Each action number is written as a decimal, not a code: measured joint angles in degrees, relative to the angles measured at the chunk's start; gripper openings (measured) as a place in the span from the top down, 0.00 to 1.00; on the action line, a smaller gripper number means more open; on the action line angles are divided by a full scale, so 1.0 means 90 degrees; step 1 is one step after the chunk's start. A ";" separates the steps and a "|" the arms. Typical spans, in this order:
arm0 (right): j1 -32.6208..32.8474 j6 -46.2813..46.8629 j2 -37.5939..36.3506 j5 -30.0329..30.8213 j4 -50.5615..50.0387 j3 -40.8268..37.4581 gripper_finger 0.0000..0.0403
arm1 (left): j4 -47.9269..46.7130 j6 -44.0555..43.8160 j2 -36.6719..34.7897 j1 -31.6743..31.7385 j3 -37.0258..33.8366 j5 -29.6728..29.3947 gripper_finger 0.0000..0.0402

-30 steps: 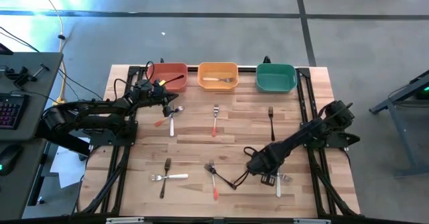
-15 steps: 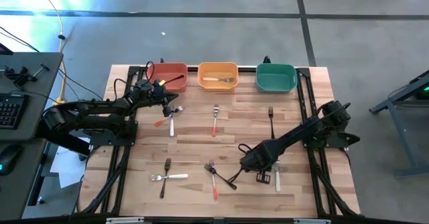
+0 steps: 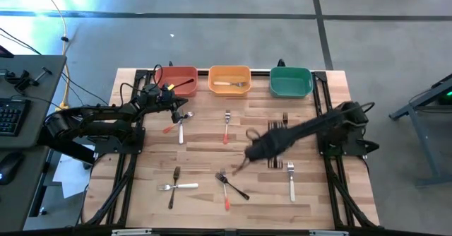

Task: Sort silverware by color (type)
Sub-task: Put the bottom right orange fork into the green bin

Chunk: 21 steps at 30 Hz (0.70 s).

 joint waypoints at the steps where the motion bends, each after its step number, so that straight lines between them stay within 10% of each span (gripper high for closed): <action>1: -0.0228 -0.0265 -0.0122 0.0220 0.0011 -0.0071 1.00 | -0.0001 0.0000 0.0000 0.0000 0.0000 0.0000 1.00; 12: -0.3935 -0.2927 -0.1671 0.1324 0.1822 -0.1175 1.00 | -0.0002 -0.0046 0.0000 -0.0002 0.0000 0.0000 1.00; 21: -0.6612 -0.4846 -0.1539 -0.0103 0.4246 -0.1857 1.00 | 0.0024 -0.0005 0.0000 0.0000 0.0000 0.0000 1.00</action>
